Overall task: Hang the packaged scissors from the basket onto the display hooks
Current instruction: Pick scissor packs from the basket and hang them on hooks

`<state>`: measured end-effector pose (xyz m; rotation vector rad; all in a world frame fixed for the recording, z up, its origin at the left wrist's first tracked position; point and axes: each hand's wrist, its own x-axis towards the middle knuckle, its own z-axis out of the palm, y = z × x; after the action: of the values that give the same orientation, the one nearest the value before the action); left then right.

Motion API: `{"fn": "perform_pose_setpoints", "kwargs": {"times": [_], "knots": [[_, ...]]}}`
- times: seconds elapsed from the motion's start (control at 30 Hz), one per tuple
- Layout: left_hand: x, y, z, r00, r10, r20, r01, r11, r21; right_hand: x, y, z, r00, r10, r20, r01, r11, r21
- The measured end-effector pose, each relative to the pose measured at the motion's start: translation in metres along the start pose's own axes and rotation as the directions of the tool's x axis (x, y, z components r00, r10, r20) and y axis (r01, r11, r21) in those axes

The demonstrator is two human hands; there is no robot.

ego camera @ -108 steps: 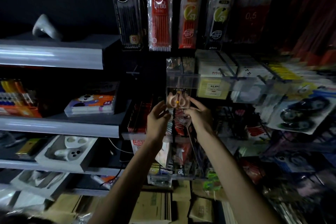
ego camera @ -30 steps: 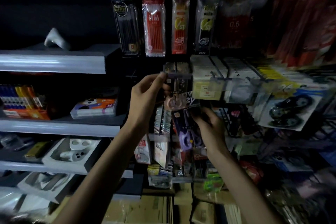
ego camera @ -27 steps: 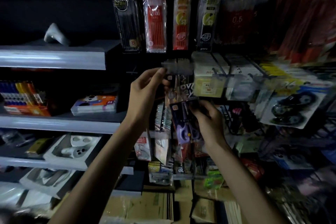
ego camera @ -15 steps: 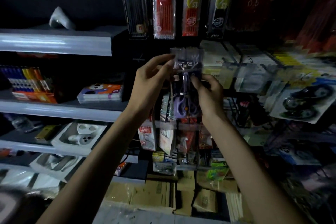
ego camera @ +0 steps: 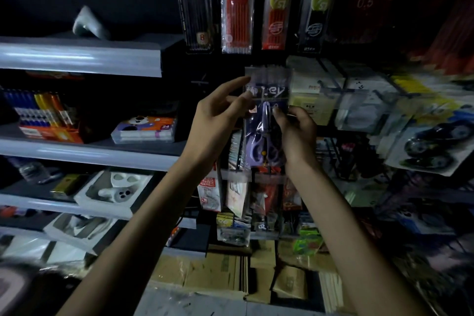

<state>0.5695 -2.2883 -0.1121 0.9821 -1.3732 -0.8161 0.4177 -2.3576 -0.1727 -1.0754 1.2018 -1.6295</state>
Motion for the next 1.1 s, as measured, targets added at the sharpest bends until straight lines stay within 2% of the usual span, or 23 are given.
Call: {"fn": "perform_pose_setpoints", "kwargs": {"times": [0.5,0.67,0.77,0.9,1.1], "knots": [[-0.008,-0.026,-0.004,0.999,-0.017,-0.029,0.017,1.0,0.002,0.002,0.011,-0.005,0.999,0.036,0.006,-0.035,0.999,-0.02],[-0.014,-0.079,-0.002,0.984,-0.125,-0.129,0.143,0.979,0.144,0.006,0.015,-0.011,0.999,0.033,0.003,-0.033,0.998,-0.054],[-0.017,-0.103,0.001,0.974,-0.195,-0.118,0.217,0.954,0.208,0.009,0.017,-0.012,0.998,0.059,-0.013,-0.059,0.997,-0.054],[-0.02,-0.115,0.009,0.969,-0.226,-0.097,0.241,0.951,0.195,0.009,0.017,-0.014,0.996,0.087,-0.004,-0.087,0.996,-0.031],[-0.024,-0.117,0.015,0.965,-0.241,-0.101,0.246,0.969,0.04,-0.005,0.022,-0.022,0.999,0.042,0.02,-0.04,0.996,-0.085]]}}
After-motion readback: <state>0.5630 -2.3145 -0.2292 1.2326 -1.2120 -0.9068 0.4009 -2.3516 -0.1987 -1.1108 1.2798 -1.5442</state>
